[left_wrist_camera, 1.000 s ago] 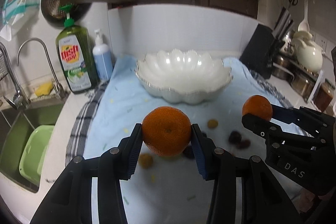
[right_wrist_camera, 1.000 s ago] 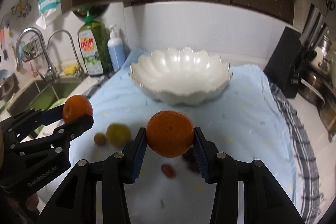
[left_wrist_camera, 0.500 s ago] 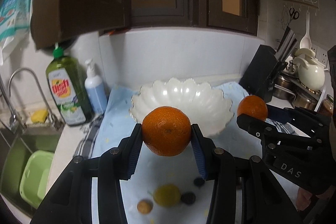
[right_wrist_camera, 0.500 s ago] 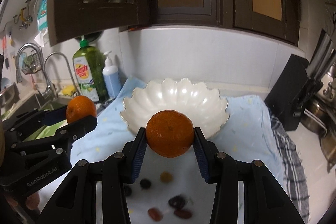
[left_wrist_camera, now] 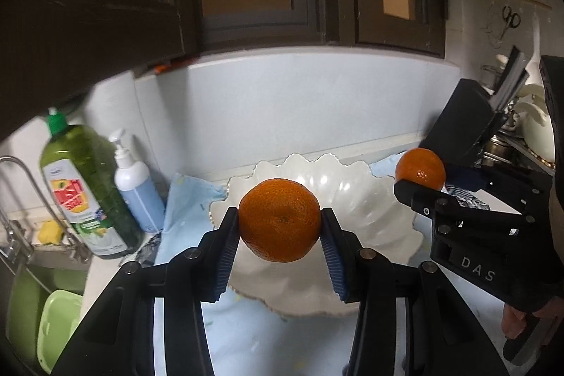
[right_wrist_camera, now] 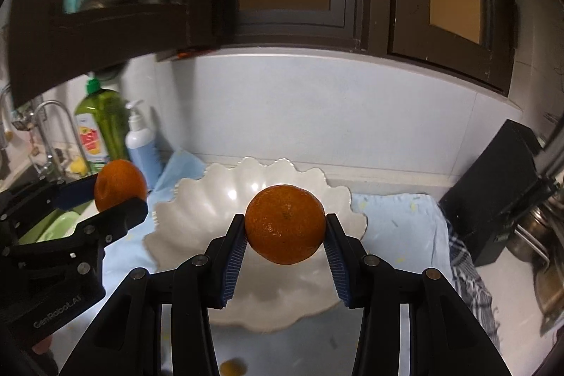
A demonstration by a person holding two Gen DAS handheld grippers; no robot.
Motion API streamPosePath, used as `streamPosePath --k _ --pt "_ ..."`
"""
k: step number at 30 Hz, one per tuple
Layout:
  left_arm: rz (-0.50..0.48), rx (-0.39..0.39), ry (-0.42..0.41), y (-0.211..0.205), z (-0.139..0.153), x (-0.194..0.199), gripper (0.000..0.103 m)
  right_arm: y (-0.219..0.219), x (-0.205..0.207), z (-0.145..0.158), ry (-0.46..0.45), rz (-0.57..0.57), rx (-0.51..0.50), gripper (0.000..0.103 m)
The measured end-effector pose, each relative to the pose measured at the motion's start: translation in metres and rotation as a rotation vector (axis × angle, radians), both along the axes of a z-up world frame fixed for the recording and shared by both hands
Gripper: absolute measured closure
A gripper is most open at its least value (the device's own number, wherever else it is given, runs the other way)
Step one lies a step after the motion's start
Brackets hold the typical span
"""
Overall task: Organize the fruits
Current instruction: 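Lift the oranges and carry both over the white bowl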
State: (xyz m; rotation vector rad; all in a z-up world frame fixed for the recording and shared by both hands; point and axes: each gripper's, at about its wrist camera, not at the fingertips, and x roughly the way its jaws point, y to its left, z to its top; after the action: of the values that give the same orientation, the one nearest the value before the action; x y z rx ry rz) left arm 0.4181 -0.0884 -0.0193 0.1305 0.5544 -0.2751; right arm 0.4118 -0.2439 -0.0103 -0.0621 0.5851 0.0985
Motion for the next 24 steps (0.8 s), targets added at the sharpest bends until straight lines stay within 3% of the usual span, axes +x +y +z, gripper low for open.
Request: streamPosePath --k 10,24 --pt "0.004 0.042 0.135 -0.016 -0.033 0.085 0.058 -0.005 0.081 -0.037 0.155 0.026 -0.056 0.058" --pt "-0.028 0.096 0.341 -0.029 -0.081 0.145 0.058 -0.016 0.142 -0.093 0.409 0.041 -0.024 0.058"
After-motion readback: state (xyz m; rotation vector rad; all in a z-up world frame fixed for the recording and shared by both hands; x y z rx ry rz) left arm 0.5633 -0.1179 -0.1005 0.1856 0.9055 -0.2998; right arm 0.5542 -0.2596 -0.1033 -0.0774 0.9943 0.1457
